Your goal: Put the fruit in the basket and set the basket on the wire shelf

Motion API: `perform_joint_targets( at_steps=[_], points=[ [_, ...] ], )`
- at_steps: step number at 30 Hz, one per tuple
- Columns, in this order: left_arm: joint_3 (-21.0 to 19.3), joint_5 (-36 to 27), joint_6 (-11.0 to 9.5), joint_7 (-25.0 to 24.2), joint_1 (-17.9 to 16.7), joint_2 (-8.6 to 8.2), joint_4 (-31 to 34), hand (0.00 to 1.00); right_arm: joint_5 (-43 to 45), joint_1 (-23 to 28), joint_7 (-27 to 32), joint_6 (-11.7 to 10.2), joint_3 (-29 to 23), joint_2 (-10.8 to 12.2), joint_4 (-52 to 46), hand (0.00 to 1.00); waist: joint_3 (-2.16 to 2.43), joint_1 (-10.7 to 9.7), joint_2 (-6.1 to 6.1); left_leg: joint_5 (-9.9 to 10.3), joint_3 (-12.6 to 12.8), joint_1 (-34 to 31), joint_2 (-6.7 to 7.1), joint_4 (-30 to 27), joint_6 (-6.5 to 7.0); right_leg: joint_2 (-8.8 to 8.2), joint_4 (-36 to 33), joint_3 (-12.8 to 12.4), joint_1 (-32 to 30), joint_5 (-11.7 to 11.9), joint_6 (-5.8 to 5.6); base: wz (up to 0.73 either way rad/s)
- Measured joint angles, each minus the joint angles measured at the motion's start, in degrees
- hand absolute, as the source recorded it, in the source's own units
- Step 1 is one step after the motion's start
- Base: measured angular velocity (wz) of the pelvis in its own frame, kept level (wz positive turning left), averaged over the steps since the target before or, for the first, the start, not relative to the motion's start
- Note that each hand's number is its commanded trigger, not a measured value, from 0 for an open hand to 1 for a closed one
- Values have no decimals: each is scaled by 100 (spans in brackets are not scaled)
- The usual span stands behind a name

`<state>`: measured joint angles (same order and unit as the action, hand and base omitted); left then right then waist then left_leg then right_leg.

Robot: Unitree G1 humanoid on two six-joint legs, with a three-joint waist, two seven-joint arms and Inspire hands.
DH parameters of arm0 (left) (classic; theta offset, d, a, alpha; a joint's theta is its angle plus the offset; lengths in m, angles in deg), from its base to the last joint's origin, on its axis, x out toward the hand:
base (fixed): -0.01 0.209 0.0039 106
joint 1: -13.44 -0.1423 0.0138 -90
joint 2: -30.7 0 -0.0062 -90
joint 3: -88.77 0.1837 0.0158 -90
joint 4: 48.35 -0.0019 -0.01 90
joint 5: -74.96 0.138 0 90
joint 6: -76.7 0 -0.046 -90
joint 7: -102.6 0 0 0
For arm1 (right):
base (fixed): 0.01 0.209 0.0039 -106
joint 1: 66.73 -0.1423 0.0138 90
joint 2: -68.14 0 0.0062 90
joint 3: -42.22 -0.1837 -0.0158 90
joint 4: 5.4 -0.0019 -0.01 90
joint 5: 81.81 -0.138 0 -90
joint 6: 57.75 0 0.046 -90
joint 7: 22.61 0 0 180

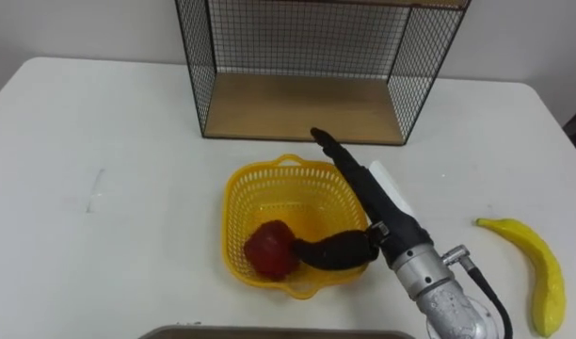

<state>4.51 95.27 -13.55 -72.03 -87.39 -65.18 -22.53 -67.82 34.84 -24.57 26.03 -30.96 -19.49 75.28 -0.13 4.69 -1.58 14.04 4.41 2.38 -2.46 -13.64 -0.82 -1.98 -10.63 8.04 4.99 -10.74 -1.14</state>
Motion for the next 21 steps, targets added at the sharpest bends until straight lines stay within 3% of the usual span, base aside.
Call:
perform_joint_targets(
  at_steps=[8, 14, 19, 21],
  points=[
    [-4, 1, 46, 19, -27, -15, -1, 0, -382, -7, 4, 7, -30, 48, -56, 0, 1, 30, 51, 0, 38, 4, 0, 11, 0, 3, -2, -70, -26, 0, 0, -2],
    [5, -95, 23, 23, -206, -47, 0, 0, -1179, -10, 285, 4, -323, 189, -170, 0, 21, -115, 150, 0, 20, 19, 0, 10, 0, 2, -5, -38, -2, 0, 0, 2],
    [-10, -107, -80, 146, -309, -45, -9, 0, -1627, -27, 712, -190, -823, 205, -521, 0, 25, -252, 155, -2, 62, 65, 0, 3, 0, 3, -13, -83, 14, 0, 0, -3],
    [-14, -116, -107, 195, -341, -44, -19, 0, -1769, -30, 920, -262, -1045, 220, -541, 0, 5, -312, 130, -1, 88, 121, -1, 21, 0, 3, -13, -107, 63, 0, -1, -8]
  ],
)
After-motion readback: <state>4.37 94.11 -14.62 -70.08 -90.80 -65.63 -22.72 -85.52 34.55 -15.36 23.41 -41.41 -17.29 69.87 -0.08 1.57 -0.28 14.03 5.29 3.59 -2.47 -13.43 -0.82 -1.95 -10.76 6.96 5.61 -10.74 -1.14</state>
